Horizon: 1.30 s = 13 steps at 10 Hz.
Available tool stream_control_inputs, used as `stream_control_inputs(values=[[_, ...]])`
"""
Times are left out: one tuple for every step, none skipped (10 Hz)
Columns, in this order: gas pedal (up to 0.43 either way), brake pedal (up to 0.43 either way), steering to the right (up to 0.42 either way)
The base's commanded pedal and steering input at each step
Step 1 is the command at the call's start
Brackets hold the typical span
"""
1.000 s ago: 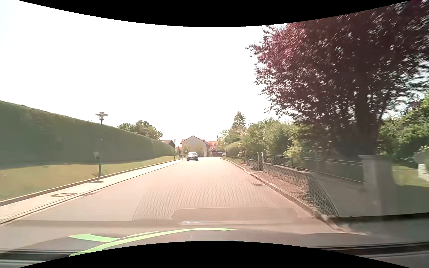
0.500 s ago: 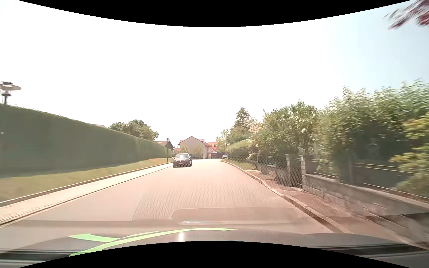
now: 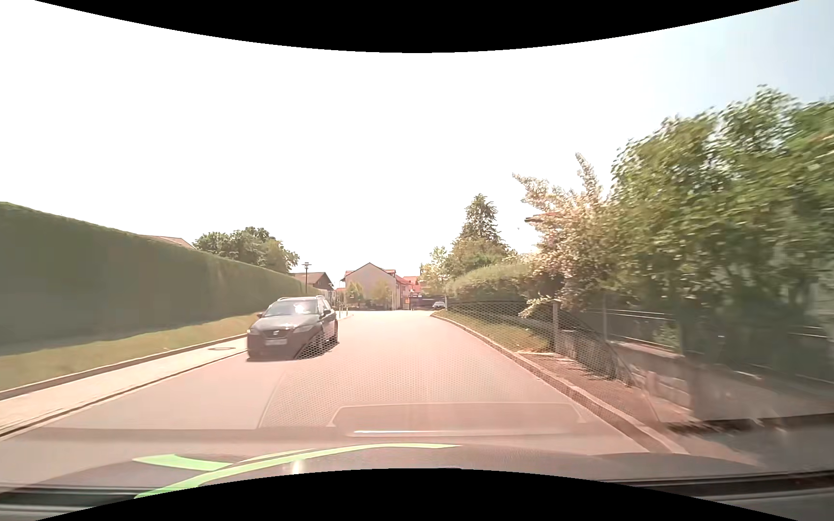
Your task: Follow the waypoints while adhering to traffic rules and regulations
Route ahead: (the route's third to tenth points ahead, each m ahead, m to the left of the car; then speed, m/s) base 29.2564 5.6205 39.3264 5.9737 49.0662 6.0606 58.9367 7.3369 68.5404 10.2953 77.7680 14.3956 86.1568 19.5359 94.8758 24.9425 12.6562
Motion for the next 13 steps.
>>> stream_control_inputs(values=[[0.0, 0.0, -0.001], [0.0, 0.0, -0.001], [0.0, 0.0, -0.002], [0.0, 0.0, -0.002], [0.0, 0.006, -0.004], [0.0, 0.018, -0.006], [0.0, 0.03, -0.008], [0.0, 0.037, -0.009], [0.0, 0.043, -0.008], [0.0, 0.055, -0.007], [0.0, 0.055, -0.006], [0.0, 0.067, -0.007], [0.0, 0.085, -0.007]])
